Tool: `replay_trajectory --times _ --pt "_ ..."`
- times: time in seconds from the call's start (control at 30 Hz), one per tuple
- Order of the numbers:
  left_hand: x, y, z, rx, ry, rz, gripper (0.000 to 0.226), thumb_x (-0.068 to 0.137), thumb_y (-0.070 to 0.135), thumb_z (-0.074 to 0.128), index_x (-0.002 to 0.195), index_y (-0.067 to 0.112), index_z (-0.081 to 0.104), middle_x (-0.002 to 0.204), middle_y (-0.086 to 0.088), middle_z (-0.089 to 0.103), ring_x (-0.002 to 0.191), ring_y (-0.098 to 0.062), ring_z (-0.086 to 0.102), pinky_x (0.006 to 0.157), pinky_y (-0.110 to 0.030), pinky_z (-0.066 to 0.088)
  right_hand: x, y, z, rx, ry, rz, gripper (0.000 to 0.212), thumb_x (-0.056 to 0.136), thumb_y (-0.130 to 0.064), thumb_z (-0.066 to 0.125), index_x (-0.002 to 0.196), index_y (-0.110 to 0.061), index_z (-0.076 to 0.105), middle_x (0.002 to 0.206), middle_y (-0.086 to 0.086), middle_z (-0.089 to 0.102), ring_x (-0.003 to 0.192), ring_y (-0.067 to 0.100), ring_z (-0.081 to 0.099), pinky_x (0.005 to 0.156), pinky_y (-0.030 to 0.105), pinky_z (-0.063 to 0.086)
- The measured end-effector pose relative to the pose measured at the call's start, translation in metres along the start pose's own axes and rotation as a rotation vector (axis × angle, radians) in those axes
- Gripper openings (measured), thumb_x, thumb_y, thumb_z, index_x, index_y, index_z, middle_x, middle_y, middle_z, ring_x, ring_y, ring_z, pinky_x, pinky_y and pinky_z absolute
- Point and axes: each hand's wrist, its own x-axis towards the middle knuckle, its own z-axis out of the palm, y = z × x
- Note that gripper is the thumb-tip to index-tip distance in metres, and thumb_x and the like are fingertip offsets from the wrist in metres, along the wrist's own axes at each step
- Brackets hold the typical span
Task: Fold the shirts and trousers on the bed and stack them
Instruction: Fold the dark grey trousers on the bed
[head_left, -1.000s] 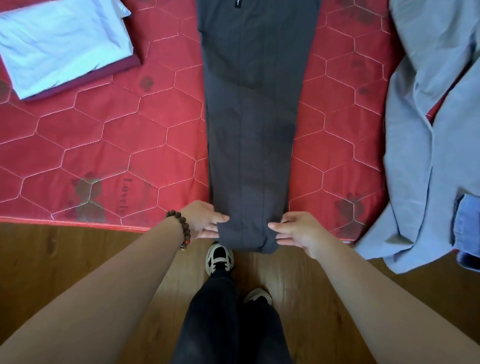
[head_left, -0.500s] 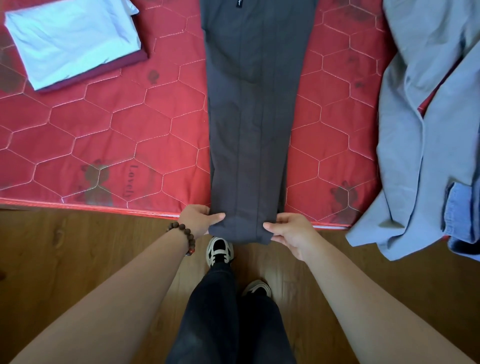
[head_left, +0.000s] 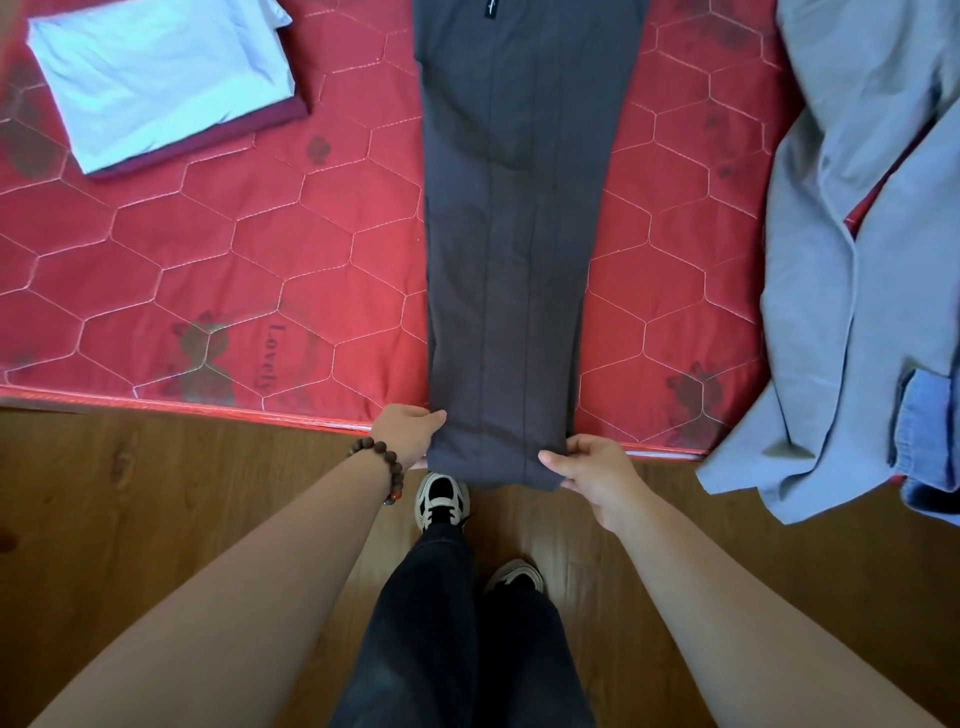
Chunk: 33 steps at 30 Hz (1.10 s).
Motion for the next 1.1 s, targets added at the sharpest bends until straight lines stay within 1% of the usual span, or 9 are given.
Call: replay_trajectory --times 0.1,0.2,0.37,0.43,0.57,0.67,0.77,0.87,1.1 --pt "-0.004 0.006 -0.001 0.272 0.058 -0.043 0.02 0.092 0.013 0.051 0.08 0.004 0.064 0.095 -0.018 0.069 0.085 -0.031 0.067 0.081 -0.044 0.057 0.002 0.0 -0.002 -0.304 0.039 -0.01 0.033 0.084 -0.031 0.073 0.072 -0.011 0.05 0.076 0.004 0.058 0.077 0.02 0.059 0.073 0.033 0.049" --pt "-0.013 0.028 -0.005 0.547 0.298 0.105 0.023 0.088 0.018 0.047 0.084 0.002 0.063 0.086 -0.014 0.067 0.069 -0.025 0.06 0.063 -0.032 0.05 0.005 -0.012 -0.006 -0.528 0.219 -0.171 0.031 0.091 -0.041 0.061 0.083 -0.012 0.057 0.081 0.001 0.06 0.086 0.023 0.06 0.071 0.031 0.041" --pt "0.002 0.083 0.019 0.728 0.512 0.649 0.034 0.091 0.019 0.05 0.123 0.009 0.055 0.128 -0.012 0.051 0.12 -0.031 0.045 0.099 -0.043 0.039 0.028 -0.06 0.0 -0.644 0.434 -0.65 0.012 0.092 -0.017 0.059 0.099 -0.009 0.065 0.106 0.007 0.056 0.103 0.026 0.051 0.08 0.032 0.042" --pt "0.024 0.108 0.034 0.831 0.429 0.846 0.048 0.091 0.015 0.048 0.139 0.008 0.043 0.149 -0.011 0.036 0.14 -0.03 0.027 0.113 -0.042 0.024 0.052 -0.087 0.01 -0.716 0.471 -0.809 0.024 0.089 -0.008 0.058 0.113 -0.006 0.064 0.126 0.012 0.054 0.121 0.031 0.046 0.097 0.043 0.044" --pt "0.077 0.161 0.052 1.098 0.34 1.084 0.062 0.095 0.021 0.036 0.153 0.013 0.015 0.162 -0.002 0.006 0.149 -0.024 -0.005 0.121 -0.044 0.001 0.11 -0.146 0.025 -0.917 0.483 -0.957 0.056 0.094 -0.015 0.048 0.148 -0.013 0.033 0.159 0.006 0.022 0.148 0.026 0.012 0.119 0.049 0.015" --pt "0.119 0.177 0.045 1.215 0.278 1.006 0.062 0.099 0.037 0.027 0.154 0.017 0.006 0.162 0.001 0.001 0.149 -0.019 -0.006 0.121 -0.044 0.001 0.145 -0.164 0.026 -1.104 0.433 -0.931 0.059 0.096 -0.029 0.035 0.152 -0.014 0.023 0.161 0.003 0.016 0.149 0.021 0.008 0.12 0.05 0.011" --pt "0.132 0.168 0.035 1.325 0.248 0.962 0.067 0.097 0.049 0.015 0.154 0.015 0.004 0.162 0.0 -0.001 0.149 -0.018 -0.004 0.12 -0.046 0.001 0.148 -0.159 0.022 -1.173 0.41 -0.912 0.059 0.092 -0.035 0.031 0.145 -0.009 0.039 0.154 0.007 0.033 0.144 0.024 0.027 0.117 0.049 0.022" --pt "0.127 0.176 0.033 1.321 0.284 1.018 0.065 0.096 0.045 0.015 0.15 0.011 0.027 0.158 -0.007 0.022 0.148 -0.024 0.012 0.119 -0.051 0.008 0.14 -0.172 0.021 -1.082 0.505 -0.966 0.047 0.091 -0.026 0.037 0.124 -0.005 0.061 0.134 0.011 0.057 0.126 0.029 0.051 0.107 0.049 0.04" --pt "0.178 0.255 0.021 1.284 0.295 1.03 0.065 0.093 0.049 0.009 0.152 0.025 0.023 0.161 0.004 0.009 0.149 -0.024 0.003 0.118 -0.049 -0.001 0.196 -0.258 0.022 -1.201 0.429 -0.953 0.055 0.097 -0.028 0.031 0.149 -0.011 0.031 0.156 0.004 0.029 0.146 0.022 0.023 0.117 0.05 0.024"
